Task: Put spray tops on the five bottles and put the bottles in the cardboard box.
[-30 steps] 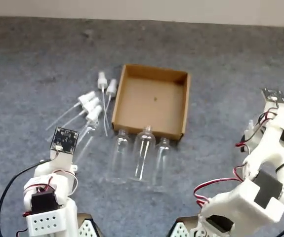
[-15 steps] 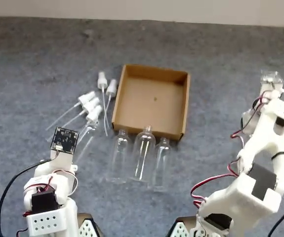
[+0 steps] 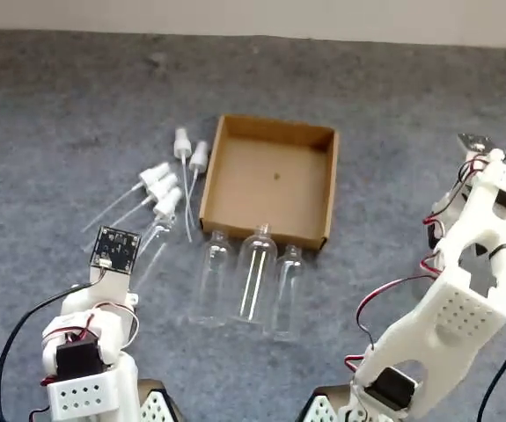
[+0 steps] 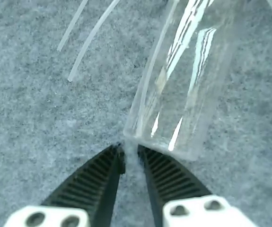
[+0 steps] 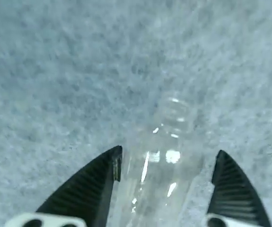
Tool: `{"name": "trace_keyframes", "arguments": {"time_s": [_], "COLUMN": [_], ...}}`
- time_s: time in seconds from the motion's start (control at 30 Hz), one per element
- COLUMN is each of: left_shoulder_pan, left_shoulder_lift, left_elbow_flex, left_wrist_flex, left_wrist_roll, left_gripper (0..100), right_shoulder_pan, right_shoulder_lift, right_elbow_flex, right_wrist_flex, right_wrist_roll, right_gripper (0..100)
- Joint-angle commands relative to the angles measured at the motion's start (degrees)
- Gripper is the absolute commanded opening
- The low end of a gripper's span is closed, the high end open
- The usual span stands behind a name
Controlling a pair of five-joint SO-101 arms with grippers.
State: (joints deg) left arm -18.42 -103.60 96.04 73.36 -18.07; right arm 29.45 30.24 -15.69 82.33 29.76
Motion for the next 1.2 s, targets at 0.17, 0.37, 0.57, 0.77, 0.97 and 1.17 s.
{"name": "trace_keyframes", "arguments": {"time_s": [0.17, 0.37, 0.57, 0.77, 0.97, 1.17], "left_shoulder_pan": [0.4, -7.3, -8.5, -8.0, 1.3, 3.3], "left_shoulder_lift": [-0.4, -0.2, 5.3, 32.4, 65.1, 90.9], "left_elbow_flex": [1.1, -1.0, -18.3, -40.7, -64.6, -87.3], "left_wrist_flex": [-1.6, -7.1, -2.0, 0.7, 6.1, 6.7], "left_wrist_roll": [-2.0, -12.1, -17.7, -19.7, -19.4, -11.3], "left_gripper": [2, 2, 5, 11, 11, 11], "right_shoulder_pan": [-0.7, -4.6, -7.4, -5.5, -6.3, -5.1], "right_shoulder_lift": [-0.3, -0.4, -0.5, -0.6, -5.3, -16.7], "right_elbow_flex": [-3.6, -3.6, -3.5, -3.6, -2.4, 10.2], "right_wrist_flex": [1.1, 1.5, 3.1, 4.1, 3.9, -0.3], "right_wrist_roll": [-4.2, -3.5, 3.6, 9.5, 9.8, 14.5], "right_gripper": [11.6, 1.6, 0.4, 0.4, 0.4, 0.4]}}
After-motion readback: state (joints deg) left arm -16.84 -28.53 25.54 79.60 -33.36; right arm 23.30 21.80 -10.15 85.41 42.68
